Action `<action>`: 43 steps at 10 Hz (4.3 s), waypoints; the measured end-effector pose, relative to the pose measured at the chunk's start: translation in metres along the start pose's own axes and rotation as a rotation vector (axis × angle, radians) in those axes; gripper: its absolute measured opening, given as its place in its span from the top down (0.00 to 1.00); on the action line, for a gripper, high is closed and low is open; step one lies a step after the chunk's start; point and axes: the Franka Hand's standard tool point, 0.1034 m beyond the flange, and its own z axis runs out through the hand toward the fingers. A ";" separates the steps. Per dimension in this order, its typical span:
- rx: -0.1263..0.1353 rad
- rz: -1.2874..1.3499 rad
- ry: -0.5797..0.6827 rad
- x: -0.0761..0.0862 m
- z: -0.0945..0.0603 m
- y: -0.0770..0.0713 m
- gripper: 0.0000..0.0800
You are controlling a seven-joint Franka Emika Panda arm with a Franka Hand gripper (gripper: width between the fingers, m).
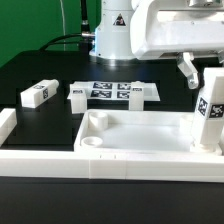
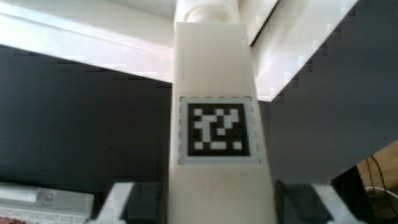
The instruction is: Assemble desk
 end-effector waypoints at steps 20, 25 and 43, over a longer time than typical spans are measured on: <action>0.058 0.006 -0.258 0.020 -0.018 -0.009 0.19; 0.141 0.007 -0.608 0.015 -0.024 -0.023 0.19; 0.062 -0.004 -0.604 0.006 -0.006 0.008 0.19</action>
Offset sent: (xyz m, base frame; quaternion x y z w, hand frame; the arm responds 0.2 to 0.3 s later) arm 0.0000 0.0000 0.0000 0.0000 0.0000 0.0000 1.0000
